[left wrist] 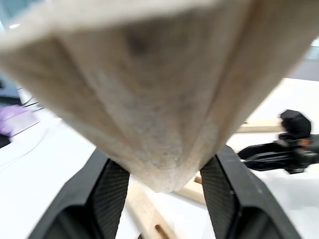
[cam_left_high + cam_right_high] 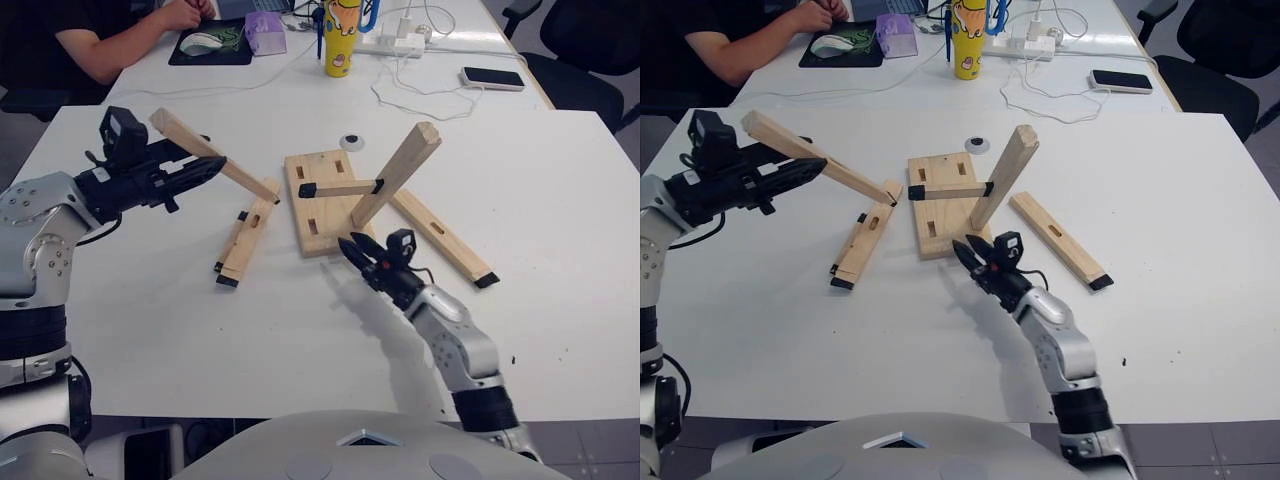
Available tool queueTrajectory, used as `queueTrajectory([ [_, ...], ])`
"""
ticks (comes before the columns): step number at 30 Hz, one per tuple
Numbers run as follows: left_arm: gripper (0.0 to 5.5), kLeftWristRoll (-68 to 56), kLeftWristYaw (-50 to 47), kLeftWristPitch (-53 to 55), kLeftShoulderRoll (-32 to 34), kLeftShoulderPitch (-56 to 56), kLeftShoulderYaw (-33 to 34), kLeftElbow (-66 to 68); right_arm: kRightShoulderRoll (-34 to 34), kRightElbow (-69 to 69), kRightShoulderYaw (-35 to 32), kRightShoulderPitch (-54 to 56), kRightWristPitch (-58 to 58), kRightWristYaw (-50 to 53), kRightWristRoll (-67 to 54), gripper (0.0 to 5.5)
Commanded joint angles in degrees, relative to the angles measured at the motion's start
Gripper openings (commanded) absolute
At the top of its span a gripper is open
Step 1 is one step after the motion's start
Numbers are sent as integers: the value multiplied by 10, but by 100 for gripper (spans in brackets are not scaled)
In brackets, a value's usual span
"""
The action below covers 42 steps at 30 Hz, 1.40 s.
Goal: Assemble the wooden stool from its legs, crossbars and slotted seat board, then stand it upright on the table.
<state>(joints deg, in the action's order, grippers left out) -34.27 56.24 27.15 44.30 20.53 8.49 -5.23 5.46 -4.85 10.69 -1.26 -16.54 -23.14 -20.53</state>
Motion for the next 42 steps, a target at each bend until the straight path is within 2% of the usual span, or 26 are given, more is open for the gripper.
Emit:
queueTrajectory([
  [1, 203, 27, 30, -18, 6, 37, -23, 34, -16, 21, 55, 19, -2, -9, 39, 78],
  [5, 203, 37, 45, -27, 2, 61, -23, 70, 5, 26, 141, 38, 28, -46, 111, 9],
  [9, 203, 48, 53, -39, -6, 73, -30, 93, 5, 67, 210, 90, 102, -11, 241, 0],
  [15, 203, 55, 51, -43, -19, 72, -32, 98, -23, 148, 213, 153, 79, 51, 328, 0],
  [21, 203, 56, 46, -39, -25, 70, -26, 89, -7, 139, 206, 130, 0, 42, 350, 0],
  [30, 203, 47, 25, -26, -30, 46, -17, 57, 52, 24, 161, 78, -70, 17, 343, 0],
  [36, 203, 32, 4, -8, -38, 20, 0, 19, 50, -90, 118, 31, -61, -57, 225, 0],
  [39, 203, 23, -2, 1, -39, 14, 6, 8, 39, -154, 62, 1, -60, -66, 142, 0],
  [42, 203, 13, -5, 10, -43, 9, 7, -2, 43, -130, 7, 9, -42, -12, 155, 0],
])
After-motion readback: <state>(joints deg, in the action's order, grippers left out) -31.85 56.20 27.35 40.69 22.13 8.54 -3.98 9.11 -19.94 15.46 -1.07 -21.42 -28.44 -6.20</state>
